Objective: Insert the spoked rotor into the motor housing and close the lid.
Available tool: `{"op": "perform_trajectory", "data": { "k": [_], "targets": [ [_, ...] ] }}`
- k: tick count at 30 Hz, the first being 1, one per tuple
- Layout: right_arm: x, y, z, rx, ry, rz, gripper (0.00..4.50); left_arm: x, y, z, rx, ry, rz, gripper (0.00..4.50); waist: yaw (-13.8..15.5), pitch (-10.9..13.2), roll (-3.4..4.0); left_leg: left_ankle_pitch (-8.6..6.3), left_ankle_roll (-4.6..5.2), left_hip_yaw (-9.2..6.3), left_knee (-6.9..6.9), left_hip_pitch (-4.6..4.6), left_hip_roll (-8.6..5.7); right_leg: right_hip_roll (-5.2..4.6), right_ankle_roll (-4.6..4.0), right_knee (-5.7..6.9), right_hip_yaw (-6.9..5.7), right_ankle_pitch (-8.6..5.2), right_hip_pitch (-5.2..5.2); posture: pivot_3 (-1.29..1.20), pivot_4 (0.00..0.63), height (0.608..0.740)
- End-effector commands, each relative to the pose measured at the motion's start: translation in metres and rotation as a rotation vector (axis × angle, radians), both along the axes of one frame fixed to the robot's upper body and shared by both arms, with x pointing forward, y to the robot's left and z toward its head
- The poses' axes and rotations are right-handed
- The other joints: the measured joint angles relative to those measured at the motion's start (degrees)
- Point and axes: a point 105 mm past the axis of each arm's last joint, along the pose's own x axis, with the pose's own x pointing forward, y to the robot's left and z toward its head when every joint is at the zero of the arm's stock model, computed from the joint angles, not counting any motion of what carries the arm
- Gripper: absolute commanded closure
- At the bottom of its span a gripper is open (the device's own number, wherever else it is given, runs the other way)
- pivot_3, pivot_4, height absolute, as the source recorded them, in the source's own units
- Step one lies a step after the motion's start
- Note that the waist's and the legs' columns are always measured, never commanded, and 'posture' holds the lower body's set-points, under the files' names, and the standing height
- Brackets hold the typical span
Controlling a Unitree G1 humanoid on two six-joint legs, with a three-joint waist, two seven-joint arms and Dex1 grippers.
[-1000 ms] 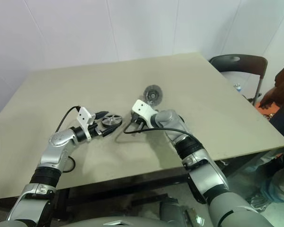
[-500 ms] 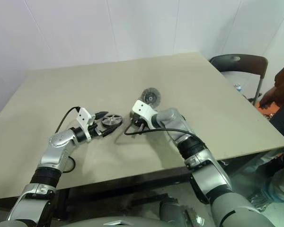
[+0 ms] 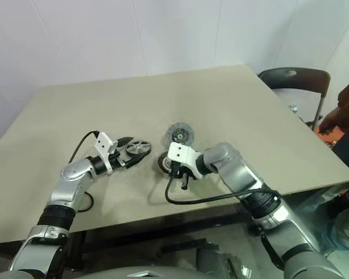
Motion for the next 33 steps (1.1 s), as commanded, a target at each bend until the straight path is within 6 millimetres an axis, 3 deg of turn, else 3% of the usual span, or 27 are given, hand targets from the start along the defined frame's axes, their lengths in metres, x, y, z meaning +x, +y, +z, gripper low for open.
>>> {"op": "perform_trajectory", "data": {
  "k": [1, 6, 10, 16, 21, 25, 30, 31, 33],
  "targets": [
    [-0.009, 0.003, 0.015, 0.041, -0.010, 0.068, 4.49, 0.004, -0.002, 0.012, 0.017, -0.044, -0.013, 0.00, 0.14, 0.00, 0.00, -0.01, 0.01, 0.00, 0.00, 0.00, 0.00, 0.00, 0.02, -0.04, 0.00, 0.01, 0.02, 0.00, 0.000, 0.740],
    [-0.007, 0.008, 0.017, 0.066, -0.024, 0.081, 4.49, 0.003, 0.000, 0.009, 0.024, -0.038, -0.011, 0.00, 0.63, 0.00, -0.01, -0.02, 0.05, 0.04, 0.00, -0.04, 0.03, 0.05, 0.08, -0.38, 0.00, 0.19, 0.08, 0.00, 0.000, 0.740],
    [-0.010, 0.012, 0.016, 0.082, -0.002, 0.099, 3.53, 0.003, 0.002, 0.006, 0.029, -0.036, -0.005, 0.00, 1.00, 0.00, -0.01, -0.03, 0.05, 0.05, -0.01, -0.05, 0.06, 0.08, 0.07, -0.47, -0.01, 0.25, 0.11, 0.00, 0.000, 0.740],
    [0.002, 0.014, 0.022, 0.178, 0.027, 0.031, 1.58, 0.004, 0.003, 0.005, 0.031, -0.033, 0.000, 0.00, 1.02, -0.04, -0.07, -0.02, 0.05, 0.06, 0.00, -0.01, 0.06, 0.08, 0.05, -0.50, -0.01, 0.29, 0.17, 0.00, 0.000, 0.740],
    [0.023, 0.009, 0.023, 0.176, -0.035, -0.064, 1.58, 0.005, 0.002, 0.004, 0.029, -0.032, -0.004, 0.00, 0.99, -0.04, -0.07, -0.03, 0.06, 0.09, 0.01, -0.01, 0.06, 0.09, 0.05, -0.50, -0.02, 0.30, 0.15, 0.00, 0.000, 0.740],
    [0.039, 0.000, 0.029, 0.183, -0.075, -0.133, 2.43, 0.007, 0.002, 0.003, 0.030, -0.031, -0.010, 0.00, 1.00, -0.05, -0.09, -0.02, 0.05, 0.13, 0.01, -0.01, 0.06, 0.09, 0.02, -0.50, -0.03, 0.33, 0.15, 0.00, 0.000, 0.740],
    [0.046, -0.014, 0.021, 0.114, -0.103, -0.159, 4.21, 0.009, 0.001, 0.003, 0.032, -0.034, -0.018, 0.00, 1.01, -0.06, -0.10, -0.03, 0.06, 0.14, 0.01, -0.02, 0.06, 0.09, 0.03, -0.55, -0.04, 0.33, 0.15, 0.00, 0.000, 0.740],
    [0.044, -0.015, 0.018, 0.105, -0.093, -0.155, 4.45, 0.009, 0.001, 0.003, 0.033, -0.034, -0.020, 0.00, 1.02, -0.06, -0.10, -0.03, 0.06, 0.14, 0.01, -0.02, 0.06, 0.09, 0.03, -0.56, -0.04, 0.34, 0.15, 0.00, 0.000, 0.740],
    [0.038, -0.016, 0.011, 0.090, -0.059, -0.136, 4.45, 0.010, 0.001, 0.003, 0.034, -0.034, -0.022, 0.00, 0.99, -0.06, -0.10, -0.03, 0.06, 0.14, 0.01, -0.03, 0.06, 0.09, 0.04, -0.56, -0.04, 0.34, 0.15, 0.00, 0.000, 0.740]
  ]
}}
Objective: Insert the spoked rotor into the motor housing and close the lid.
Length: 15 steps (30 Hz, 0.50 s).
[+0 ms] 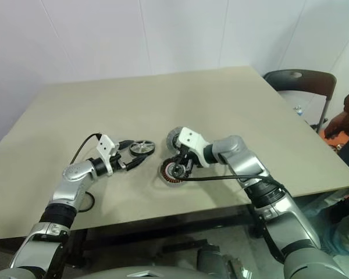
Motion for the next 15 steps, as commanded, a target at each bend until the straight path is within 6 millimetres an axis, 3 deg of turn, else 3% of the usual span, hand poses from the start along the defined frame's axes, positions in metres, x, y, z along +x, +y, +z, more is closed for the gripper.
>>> {"op": "perform_trajectory", "data": {
  "k": [1, 15],
  "targets": [
    [-0.006, 0.000, 0.001, -0.008, 0.006, 0.040, 4.45, 0.006, -0.001, 0.014, 0.010, -0.059, -0.012, 0.00, -0.01, 0.00, 0.00, 0.00, 0.00, 0.00, 0.00, 0.00, 0.02, 0.00, 0.00, 0.00, 0.00, 0.00, 0.00, 0.00, 0.000, 0.740],
    [-0.005, 0.023, -0.019, 0.040, 0.050, -0.021, 4.45, 0.001, 0.003, 0.009, 0.010, -0.047, -0.002, 0.00, -0.15, -0.04, -0.06, -0.03, -0.07, 0.40, 0.02, 0.09, 0.50, 0.36, -0.30, -0.11, 0.00, 0.30, 0.01, 0.00, 0.000, 0.740]
  ]
}}
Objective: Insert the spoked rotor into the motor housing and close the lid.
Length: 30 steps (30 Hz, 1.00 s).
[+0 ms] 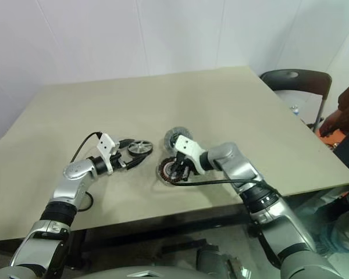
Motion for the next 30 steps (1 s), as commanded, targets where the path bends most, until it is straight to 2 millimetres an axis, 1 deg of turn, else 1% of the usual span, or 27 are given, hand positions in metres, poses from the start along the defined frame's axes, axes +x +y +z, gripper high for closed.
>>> {"op": "perform_trajectory", "data": {
  "k": [1, 6, 9, 11, 17, 22, 25, 27, 29, 30],
  "targets": [
    [0.003, 0.008, 0.000, 0.016, -0.008, -0.016, 4.45, 0.001, 0.002, 0.009, 0.003, -0.043, 0.002, 0.00, -0.05, -0.02, -0.02, -0.02, -0.03, 0.14, 0.00, 0.03, 0.07, 0.05, -0.06, 0.00, 0.00, 0.06, 0.00, 0.00, 0.000, 0.740],
    [-0.001, 0.008, -0.008, 0.004, 0.018, -0.017, 4.45, 0.001, 0.002, 0.009, 0.004, -0.041, 0.005, 0.00, -0.15, -0.05, -0.07, -0.07, -0.16, 0.61, 0.00, 0.11, 0.38, 0.32, -0.19, -0.02, 0.01, 0.26, 0.21, 0.00, 0.000, 0.740],
    [-0.011, 0.003, -0.014, -0.021, 0.062, 0.020, 4.45, 0.001, 0.002, 0.009, 0.007, -0.040, 0.004, 0.00, -0.03, -0.08, -0.08, -0.05, -0.20, 0.61, 0.00, 0.13, 0.39, 0.34, -0.21, -0.01, 0.00, 0.28, 0.22, 0.00, 0.000, 0.740],
    [-0.014, 0.001, -0.016, -0.029, 0.073, 0.027, 4.45, 0.002, 0.001, 0.009, 0.009, -0.040, 0.003, 0.00, -0.02, -0.15, -0.14, -0.05, -0.20, 0.61, 0.00, 0.13, 0.38, 0.34, -0.21, -0.02, 0.00, 0.28, 0.21, 0.00, 0.000, 0.740],
    [-0.008, -0.009, -0.018, -0.038, 0.072, -0.015, 4.45, 0.005, 0.000, 0.011, 0.012, -0.046, -0.001, 0.00, 0.06, -0.29, -0.30, -0.07, -0.19, 0.62, 0.00, 0.12, 0.37, 0.34, -0.21, -0.06, -0.01, 0.28, 0.19, 0.00, 0.000, 0.740],
    [0.004, -0.022, -0.018, -0.046, 0.052, -0.087, 4.45, 0.006, 0.001, 0.013, 0.015, -0.051, -0.002, 0.00, 0.09, -0.37, -0.36, -0.07, -0.19, 0.63, 0.00, 0.13, 0.38, 0.34, -0.21, -0.06, -0.01, 0.28, 0.22, 0.00, 0.000, 0.740],
    [0.008, -0.024, -0.020, -0.052, 0.040, -0.111, 4.45, 0.006, 0.001, 0.013, 0.017, -0.051, -0.001, 0.00, 0.16, -0.41, -0.36, -0.07, -0.19, 0.62, -0.01, 0.14, 0.38, 0.34, -0.21, -0.06, -0.01, 0.28, 0.24, 0.00, 0.000, 0.740],
    [0.009, -0.014, -0.009, 0.044, 0.046, -0.116, 4.45, 0.006, 0.002, 0.014, 0.014, -0.052, 0.002, 0.00, 0.12, -0.43, -0.40, -0.07, -0.19, 0.62, 0.00, 0.14, 0.37, 0.33, -0.21, -0.06, -0.01, 0.28, 0.25, 0.00, 0.000, 0.740],
    [0.008, 0.001, 0.015, 0.217, 0.078, -0.102, 4.45, 0.007, 0.003, 0.020, -0.041, -0.055, 0.015, 0.00, 0.08, -0.43, -0.40, -0.07, -0.19, 0.62, 0.00, 0.14, 0.37, 0.33, -0.22, -0.05, -0.01, 0.28, 0.23, 0.00, 0.000, 0.740],
    [0.007, 0.005, 0.022, 0.261, 0.087, -0.092, 4.45, 0.007, 0.004, 0.023, -0.067, -0.055, 0.022, 0.00, 0.07, -0.43, -0.40, -0.07, -0.19, 0.62, 0.00, 0.12, 0.38, 0.33, -0.22, -0.05, -0.01, 0.28, 0.21, 0.00, 0.000, 0.740]
  ]
}}
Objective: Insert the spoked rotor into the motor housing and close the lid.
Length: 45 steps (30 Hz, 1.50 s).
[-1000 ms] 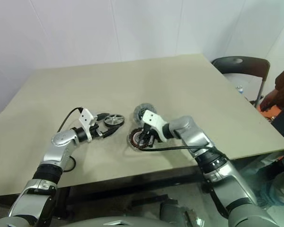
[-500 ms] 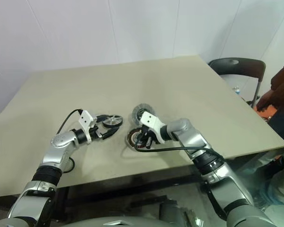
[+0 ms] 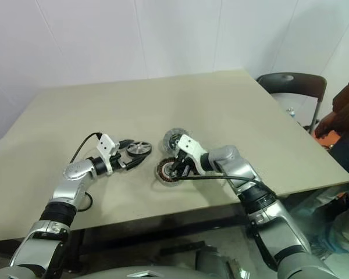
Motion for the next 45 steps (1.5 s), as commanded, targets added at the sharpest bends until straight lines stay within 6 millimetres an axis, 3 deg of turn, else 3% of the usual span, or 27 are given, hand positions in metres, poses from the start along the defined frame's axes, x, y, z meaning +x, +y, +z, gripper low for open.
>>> {"op": "perform_trajectory", "data": {
  "k": [1, 8, 12, 17, 23, 29, 36, 40, 42, 45],
  "targets": [
    [0.002, 0.011, 0.034, 0.188, 0.006, 0.011, 4.45, 0.006, 0.005, 0.025, -0.084, -0.056, 0.023, 0.00, -0.09, 0.00, 0.01, 0.00, 0.00, 0.00, 0.01, 0.01, 0.00, 0.00, -0.01, 0.01, 0.00, 0.01, -0.13, 0.00, 0.000, 0.740],
    [-0.002, 0.010, 0.055, 0.244, -0.011, 0.091, 4.45, -0.007, 0.018, 0.040, -0.270, 0.022, 0.031, 0.00, -0.41, 0.02, 0.03, -0.02, 0.02, 0.00, 0.01, -0.05, 0.00, 0.01, -0.05, -0.01, -0.03, 0.03, -0.37, 0.00, 0.000, 0.740],
    [0.006, -0.004, 0.050, 0.172, -0.033, 0.063, 4.45, -0.032, 0.024, 0.020, -0.257, 0.161, 0.021, 0.00, -0.54, 0.03, 0.05, -0.08, 0.10, 0.06, 0.00, -0.05, 0.00, 0.00, -0.04, 0.00, -0.03, 0.03, -0.36, 0.00, 0.000, 0.740],
    [0.005, -0.012, 0.053, 0.164, -0.042, 0.062, 4.45, -0.040, 0.027, -0.002, -0.252, 0.308, 0.129, 0.00, -0.06, 0.04, 0.02, -0.10, 0.12, 0.10, 0.01, -0.06, 0.00, 0.00, -0.05, -0.02, -0.04, 0.03, -0.35, 0.00, 0.000, 0.740],
    [0.007, -0.017, 0.051, 0.144, -0.052, 0.051, 4.45, -0.020, 0.026, -0.010, -0.391, 0.444, 0.321, 0.00, 0.10, 0.05, 0.03, -0.11, 0.11, 0.10, 0.01, -0.08, 0.02, -0.02, -0.04, -0.02, -0.07, 0.02, -0.14, 0.00, 0.000, 0.740],
    [0.006, -0.018, 0.045, 0.122, -0.047, 0.041, 4.45, -0.009, 0.011, -0.002, -0.600, 0.580, 0.346, 0.00, -0.20, 0.04, 0.03, -0.08, 0.04, 0.09, 0.01, -0.09, 0.04, -0.01, -0.04, 0.00, -0.06, 0.02, -0.18, 0.00, 0.000, 0.740],
    [0.007, -0.021, 0.042, 0.114, -0.057, 0.007, 4.45, -0.001, 0.004, -0.026, -0.798, 0.814, 0.457, 0.00, 0.25, 0.02, 0.05, -0.09, 0.02, 0.08, 0.01, -0.06, 0.04, -0.02, -0.04, -0.02, -0.06, 0.02, -0.12, 0.00, 0.000, 0.740],
    [0.010, -0.026, 0.040, 0.095, -0.071, -0.021, 4.50, 0.003, 0.004, -0.033, -0.869, 0.875, 0.514, 0.89, 0.17, 0.05, 0.12, -0.05, -0.05, 0.06, 0.00, 0.33, 0.04, -0.02, -0.01, -0.03, -0.08, 0.00, 0.38, 0.00, 0.000, 0.740],
    [0.010, -0.027, 0.040, 0.092, -0.075, -0.026, 4.50, 0.003, 0.003, -0.036, -0.886, 0.904, 0.531, 1.60, 0.00, 0.08, 0.16, -0.12, 0.06, 0.06, -0.09, 0.83, 0.07, -0.01, 0.21, -0.06, -0.08, -0.14, 0.84, 0.00, 0.000, 0.740],
    [0.011, -0.028, 0.040, 0.088, -0.083, -0.032, 4.50, 0.001, 0.004, -0.040, -0.898, 0.935, 0.554, 2.63, -0.02, 0.08, 0.16, -0.21, 0.22, 0.01, -0.09, 0.88, 0.07, -0.01, 0.26, -0.07, -0.07, -0.17, 0.88, 0.00, 0.000, 0.740]
  ]
}}
